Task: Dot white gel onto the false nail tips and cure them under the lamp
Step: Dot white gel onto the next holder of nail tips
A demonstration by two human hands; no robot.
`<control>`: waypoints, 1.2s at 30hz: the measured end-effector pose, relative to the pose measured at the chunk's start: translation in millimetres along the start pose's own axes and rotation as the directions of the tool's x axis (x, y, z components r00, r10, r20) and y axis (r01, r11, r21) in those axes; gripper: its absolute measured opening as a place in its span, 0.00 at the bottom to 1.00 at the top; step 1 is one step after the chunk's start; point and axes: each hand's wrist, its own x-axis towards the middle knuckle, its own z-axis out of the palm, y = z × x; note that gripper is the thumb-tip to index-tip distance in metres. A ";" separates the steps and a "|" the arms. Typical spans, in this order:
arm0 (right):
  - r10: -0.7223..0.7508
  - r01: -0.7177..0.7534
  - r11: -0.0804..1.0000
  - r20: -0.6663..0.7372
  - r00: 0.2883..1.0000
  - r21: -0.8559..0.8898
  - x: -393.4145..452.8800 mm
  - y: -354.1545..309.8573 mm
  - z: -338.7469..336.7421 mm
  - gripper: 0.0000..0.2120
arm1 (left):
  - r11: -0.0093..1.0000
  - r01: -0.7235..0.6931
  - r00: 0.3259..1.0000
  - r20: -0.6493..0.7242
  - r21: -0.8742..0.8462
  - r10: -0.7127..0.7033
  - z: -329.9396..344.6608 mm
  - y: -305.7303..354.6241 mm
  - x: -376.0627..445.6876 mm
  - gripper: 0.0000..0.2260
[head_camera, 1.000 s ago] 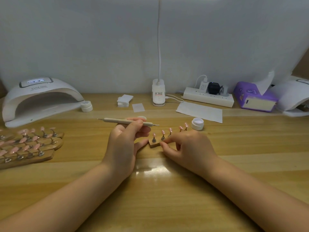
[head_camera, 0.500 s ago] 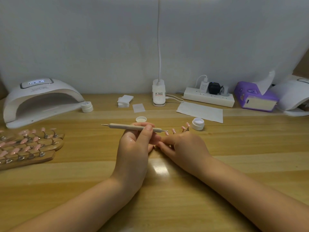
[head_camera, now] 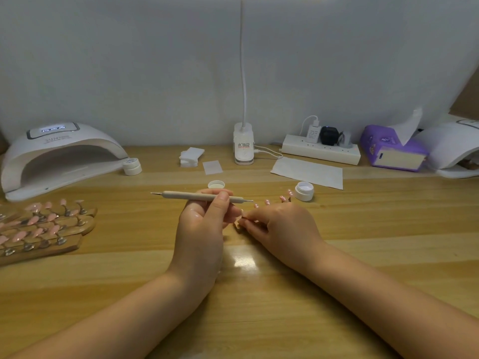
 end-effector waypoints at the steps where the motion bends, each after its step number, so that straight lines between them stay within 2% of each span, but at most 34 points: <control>1: -0.003 0.003 1.000 -0.002 1.000 -0.005 -0.1 0.0 -0.4 0.16 | 1.000 -0.014 1.000 -0.003 0.008 0.014 -0.8 -0.8 0.9 0.05; 15: 0.027 -0.010 0.985 -0.094 0.995 0.171 -3.8 -0.5 -5.2 0.08 | 1.000 -0.015 0.999 -0.041 -0.010 0.015 -10.8 -9.6 18.1 0.06; 19: 0.018 0.003 0.983 -0.113 0.993 0.184 0.7 0.9 -3.0 0.08 | 0.999 -0.041 0.998 -0.038 0.004 0.041 -9.3 -9.3 17.2 0.05; 24: 0.022 0.032 0.966 -0.207 0.978 0.256 -1.6 2.4 -3.6 0.06 | 0.994 -0.100 0.995 -0.020 0.037 0.101 -8.1 -4.1 14.4 0.04; 27: 0.071 0.025 0.913 -0.219 0.973 0.407 -1.7 0.9 -9.0 0.01 | 0.990 -0.137 0.991 0.011 0.045 0.137 -7.3 3.6 13.8 0.05; 30: 0.117 0.015 0.832 -0.200 0.973 0.555 -1.7 2.1 -15.2 0.01 | 0.967 -0.231 0.972 0.070 0.109 0.225 -6.2 12.5 12.0 0.05; 33: 0.160 0.003 0.728 -0.175 0.972 0.686 -1.5 1.9 -19.1 0.02 | 0.922 -0.335 0.939 0.146 0.195 0.311 -4.3 20.0 9.7 0.03; 36: 0.159 0.025 0.687 -0.183 0.970 0.726 -1.3 -0.2 -19.9 0.01 | 0.846 -0.449 0.891 0.214 0.288 0.400 -5.0 25.0 8.0 0.02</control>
